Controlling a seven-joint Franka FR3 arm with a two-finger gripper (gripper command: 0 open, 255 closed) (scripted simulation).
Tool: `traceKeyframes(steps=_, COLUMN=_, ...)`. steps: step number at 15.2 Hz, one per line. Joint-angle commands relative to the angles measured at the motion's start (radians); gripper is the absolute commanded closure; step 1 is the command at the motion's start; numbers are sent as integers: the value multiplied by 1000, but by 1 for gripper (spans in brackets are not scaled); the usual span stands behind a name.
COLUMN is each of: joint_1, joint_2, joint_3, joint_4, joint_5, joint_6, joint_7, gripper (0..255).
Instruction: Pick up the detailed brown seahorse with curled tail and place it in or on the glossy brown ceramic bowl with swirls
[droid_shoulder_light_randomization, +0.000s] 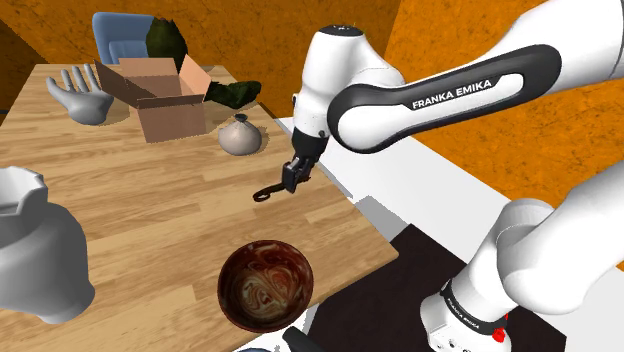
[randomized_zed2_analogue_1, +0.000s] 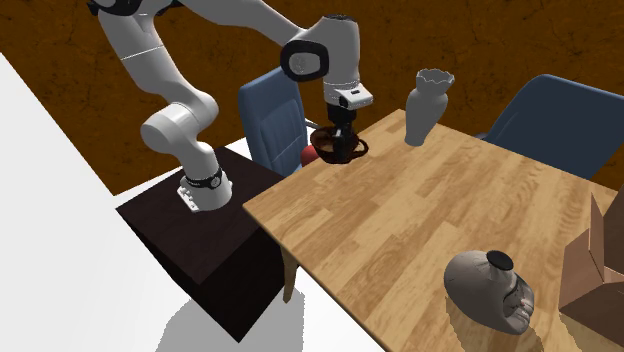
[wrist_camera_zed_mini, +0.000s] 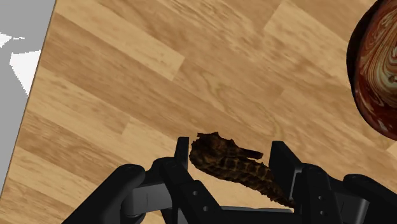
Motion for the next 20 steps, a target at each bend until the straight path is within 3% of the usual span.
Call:
traceKeyframes(steps=1, joint_1=20, joint_2=-25, joint_3=27, joint_4=-18, joint_5=9, joint_6=-9, joint_7=40, gripper=255)
traceKeyframes(steps=14, joint_1=166, joint_2=-119, joint_3=244, joint_4=-52, joint_5=90, joint_6=-78, joint_7=343, gripper=255)
traceKeyframes(steps=20, joint_1=160, joint_2=-79, joint_3=261, joint_4=-103, joint_5=77, joint_6=11, joint_7=362, gripper=255)
